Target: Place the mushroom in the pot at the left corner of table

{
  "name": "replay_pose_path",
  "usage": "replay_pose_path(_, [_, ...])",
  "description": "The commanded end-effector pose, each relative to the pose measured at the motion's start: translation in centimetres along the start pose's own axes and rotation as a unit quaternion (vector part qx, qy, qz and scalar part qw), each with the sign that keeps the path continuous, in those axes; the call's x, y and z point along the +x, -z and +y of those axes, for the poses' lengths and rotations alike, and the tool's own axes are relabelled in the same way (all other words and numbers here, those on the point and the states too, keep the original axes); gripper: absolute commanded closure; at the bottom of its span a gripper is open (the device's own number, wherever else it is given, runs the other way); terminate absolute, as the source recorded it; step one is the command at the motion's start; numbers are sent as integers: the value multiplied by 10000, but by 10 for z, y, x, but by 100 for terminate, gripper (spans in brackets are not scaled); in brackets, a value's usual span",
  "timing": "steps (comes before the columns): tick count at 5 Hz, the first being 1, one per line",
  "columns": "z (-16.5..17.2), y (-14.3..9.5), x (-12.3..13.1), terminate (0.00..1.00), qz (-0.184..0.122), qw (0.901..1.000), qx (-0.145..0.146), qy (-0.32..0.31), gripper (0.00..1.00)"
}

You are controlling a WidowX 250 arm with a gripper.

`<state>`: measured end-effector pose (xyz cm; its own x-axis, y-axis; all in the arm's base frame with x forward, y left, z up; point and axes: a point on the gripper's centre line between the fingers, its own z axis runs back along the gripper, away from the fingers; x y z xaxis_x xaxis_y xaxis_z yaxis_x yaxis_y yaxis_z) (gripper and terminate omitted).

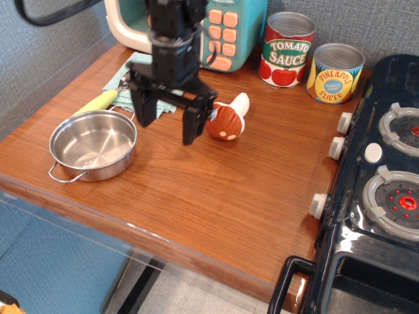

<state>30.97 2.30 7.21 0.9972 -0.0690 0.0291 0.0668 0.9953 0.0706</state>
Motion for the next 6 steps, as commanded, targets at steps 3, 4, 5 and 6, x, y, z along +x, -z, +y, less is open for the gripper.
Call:
replay_pose_path(3, [-23, 8, 75, 0, -235, 9997, 6, 54, 0])
replay_pose_path(4, [-29, 21, 77, 0, -99, 9999, 40, 128, 0])
replay_pose_path(5, [-31, 26, 73, 0, -106, 9998, 35, 152, 100])
replay_pose_path(6, [-29, 19, 68, 0, -154, 9997, 39, 172, 100])
